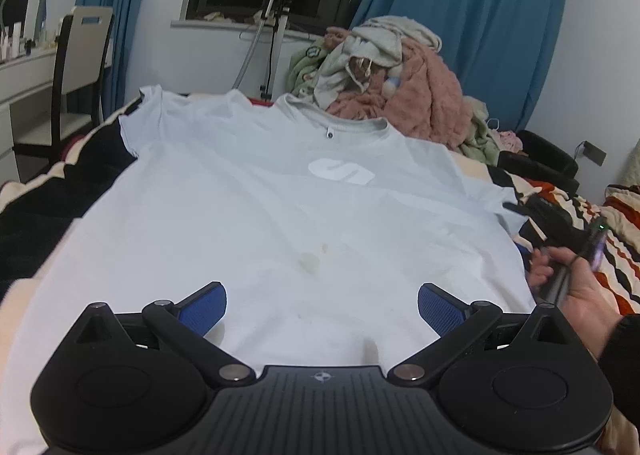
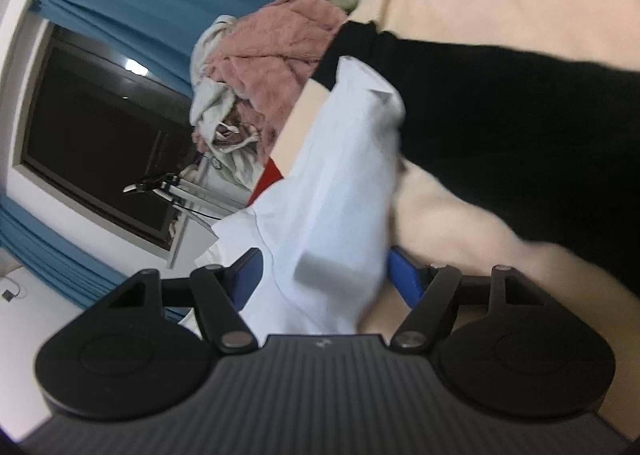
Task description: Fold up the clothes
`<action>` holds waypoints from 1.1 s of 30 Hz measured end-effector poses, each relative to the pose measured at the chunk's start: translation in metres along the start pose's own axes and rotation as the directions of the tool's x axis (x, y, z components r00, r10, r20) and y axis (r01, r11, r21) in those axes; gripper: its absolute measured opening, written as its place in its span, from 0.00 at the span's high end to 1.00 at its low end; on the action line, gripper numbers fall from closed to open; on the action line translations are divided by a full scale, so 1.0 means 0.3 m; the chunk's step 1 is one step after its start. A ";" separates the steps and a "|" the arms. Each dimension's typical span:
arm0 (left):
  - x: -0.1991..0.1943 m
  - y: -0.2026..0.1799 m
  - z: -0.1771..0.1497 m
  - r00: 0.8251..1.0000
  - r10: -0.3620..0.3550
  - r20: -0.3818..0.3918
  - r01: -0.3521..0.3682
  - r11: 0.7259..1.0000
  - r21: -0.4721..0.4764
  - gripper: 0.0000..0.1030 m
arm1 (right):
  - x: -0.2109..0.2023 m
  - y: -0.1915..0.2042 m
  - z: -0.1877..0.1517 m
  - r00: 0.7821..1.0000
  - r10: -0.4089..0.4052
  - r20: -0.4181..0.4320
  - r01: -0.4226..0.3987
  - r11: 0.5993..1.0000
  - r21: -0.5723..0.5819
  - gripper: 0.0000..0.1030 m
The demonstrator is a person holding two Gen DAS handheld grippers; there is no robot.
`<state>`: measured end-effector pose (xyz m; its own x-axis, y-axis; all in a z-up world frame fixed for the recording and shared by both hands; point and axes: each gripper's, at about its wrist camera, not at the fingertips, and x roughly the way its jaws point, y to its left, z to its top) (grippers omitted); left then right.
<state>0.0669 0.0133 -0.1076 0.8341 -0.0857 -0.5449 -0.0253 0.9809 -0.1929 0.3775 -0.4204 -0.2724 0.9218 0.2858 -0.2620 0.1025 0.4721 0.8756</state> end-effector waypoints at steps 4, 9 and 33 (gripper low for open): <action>0.044 0.013 0.000 1.000 0.002 -0.025 -0.002 1.000 -0.015 0.00 | 0.095 -0.012 0.033 0.997 0.061 0.053 -0.059 0.998 -0.026 0.32; 0.101 0.018 0.008 0.999 0.002 -0.043 -0.003 1.000 -0.031 0.00 | 0.198 -0.020 0.090 0.991 0.088 0.099 -0.081 0.994 -0.071 0.44; -0.014 0.139 0.164 0.987 0.161 0.022 -0.162 0.985 0.054 0.00 | 0.085 0.867 -0.048 0.919 -0.147 0.366 0.381 0.573 -0.726 0.94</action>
<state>0.0896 0.0633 -0.0732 0.8313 0.0771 -0.5504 -0.1300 0.9898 -0.0577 0.4222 -0.2785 -0.0571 0.9688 -0.1121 -0.2212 0.1383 0.9846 0.1069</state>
